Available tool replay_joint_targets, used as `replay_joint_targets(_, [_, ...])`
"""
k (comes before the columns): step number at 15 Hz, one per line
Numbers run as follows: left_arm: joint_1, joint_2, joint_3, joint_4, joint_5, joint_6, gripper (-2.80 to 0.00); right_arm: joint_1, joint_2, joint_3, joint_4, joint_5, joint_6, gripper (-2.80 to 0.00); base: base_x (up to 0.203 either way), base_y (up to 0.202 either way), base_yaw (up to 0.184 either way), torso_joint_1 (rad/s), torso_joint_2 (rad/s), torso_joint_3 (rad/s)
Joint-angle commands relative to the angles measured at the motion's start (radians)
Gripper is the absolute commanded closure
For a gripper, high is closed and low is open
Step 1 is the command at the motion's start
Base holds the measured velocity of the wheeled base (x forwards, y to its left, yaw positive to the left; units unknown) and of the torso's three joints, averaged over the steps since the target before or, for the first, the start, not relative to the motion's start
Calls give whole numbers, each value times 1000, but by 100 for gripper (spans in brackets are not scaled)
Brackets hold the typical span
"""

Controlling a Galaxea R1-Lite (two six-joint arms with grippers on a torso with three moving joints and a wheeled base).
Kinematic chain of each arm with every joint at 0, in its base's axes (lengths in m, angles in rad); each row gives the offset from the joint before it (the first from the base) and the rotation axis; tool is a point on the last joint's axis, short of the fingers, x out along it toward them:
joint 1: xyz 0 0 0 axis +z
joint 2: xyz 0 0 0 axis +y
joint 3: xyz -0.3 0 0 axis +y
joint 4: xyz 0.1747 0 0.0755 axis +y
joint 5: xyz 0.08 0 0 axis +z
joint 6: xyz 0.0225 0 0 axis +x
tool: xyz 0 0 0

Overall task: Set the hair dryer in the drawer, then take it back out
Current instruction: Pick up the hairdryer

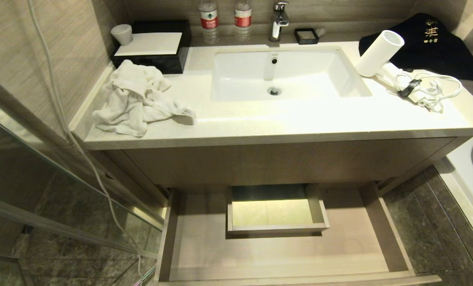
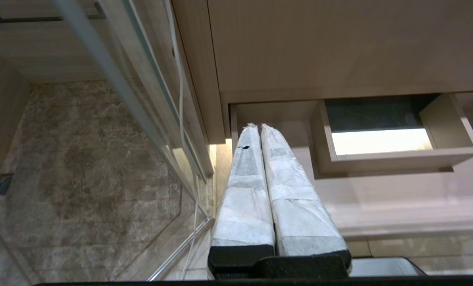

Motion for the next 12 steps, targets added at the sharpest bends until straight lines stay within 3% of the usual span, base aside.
replay_joint_targets(1, [0, 1, 2, 0, 0, 0, 0, 1, 1, 1, 0, -1, -1, 0, 0, 0, 0, 311, -60, 247])
replay_joint_targets(12, [0, 1, 1, 0, 0, 0, 0, 1, 1, 0, -2, -1, -1, 0, 0, 0, 0, 335, -136, 197])
